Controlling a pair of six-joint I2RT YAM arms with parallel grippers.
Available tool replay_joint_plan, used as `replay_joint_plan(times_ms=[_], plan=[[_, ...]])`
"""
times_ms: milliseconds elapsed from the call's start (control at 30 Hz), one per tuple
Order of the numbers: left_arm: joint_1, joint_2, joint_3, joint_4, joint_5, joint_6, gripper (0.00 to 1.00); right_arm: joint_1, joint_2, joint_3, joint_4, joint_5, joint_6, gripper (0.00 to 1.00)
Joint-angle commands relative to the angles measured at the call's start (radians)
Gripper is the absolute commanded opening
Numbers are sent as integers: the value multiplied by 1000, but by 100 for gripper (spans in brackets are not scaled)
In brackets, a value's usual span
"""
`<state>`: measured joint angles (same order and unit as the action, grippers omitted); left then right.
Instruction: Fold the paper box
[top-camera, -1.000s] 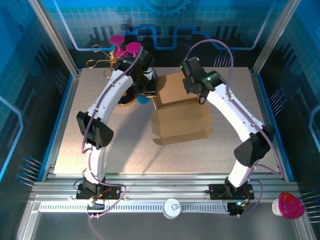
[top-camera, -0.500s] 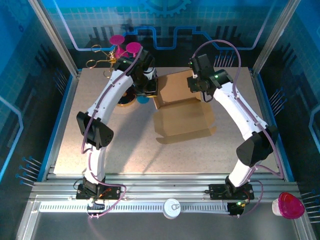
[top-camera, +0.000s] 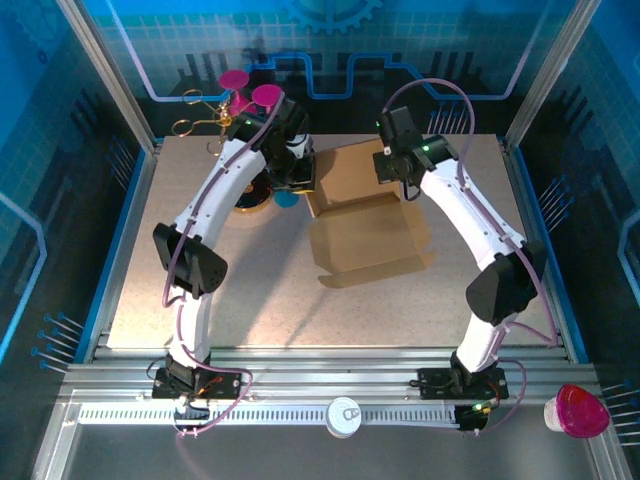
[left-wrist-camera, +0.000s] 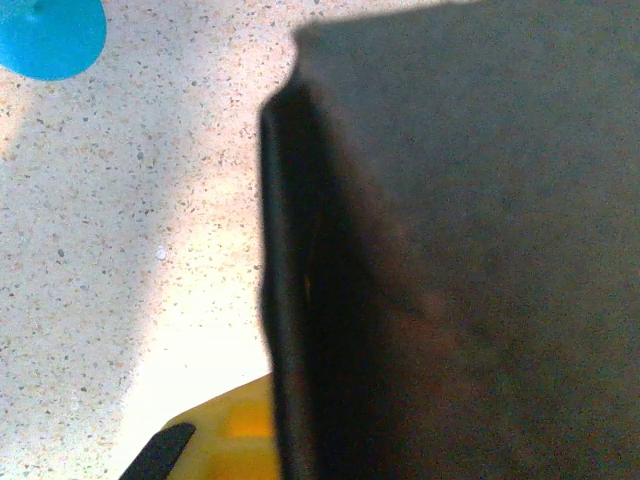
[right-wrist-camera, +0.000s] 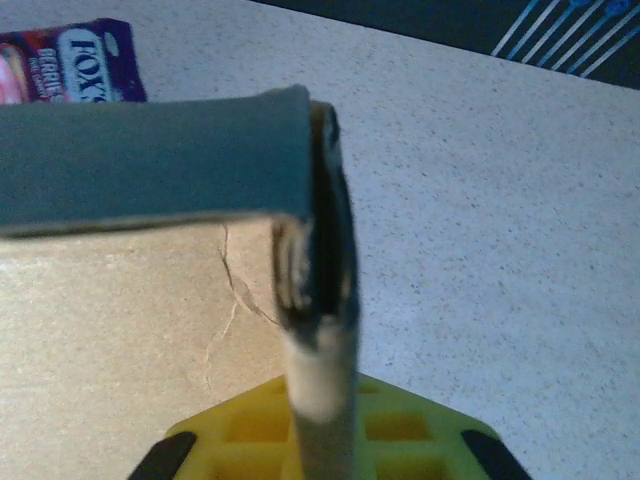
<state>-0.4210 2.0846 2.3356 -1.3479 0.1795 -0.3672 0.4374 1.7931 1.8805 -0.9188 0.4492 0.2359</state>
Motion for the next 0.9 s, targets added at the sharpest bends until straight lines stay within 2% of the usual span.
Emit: replay_joint_plan(times_ms=[0, 400, 567, 700, 867], plan=[[1, 13, 48, -3, 49, -4, 0, 16, 56, 82, -121, 142, 41, 2], [1, 27, 60, -19, 1, -35, 0, 115, 90, 152, -256, 523, 148, 0], [1, 32, 60, -26, -1, -39, 0, 136, 127, 195, -308, 632, 151, 0], [0, 32, 60, -30, 2, -44, 0, 163, 147, 186, -288, 724, 89, 0], [-5, 32, 59, -30, 7, -47, 0, 185, 158, 148, -254, 755, 47, 0]])
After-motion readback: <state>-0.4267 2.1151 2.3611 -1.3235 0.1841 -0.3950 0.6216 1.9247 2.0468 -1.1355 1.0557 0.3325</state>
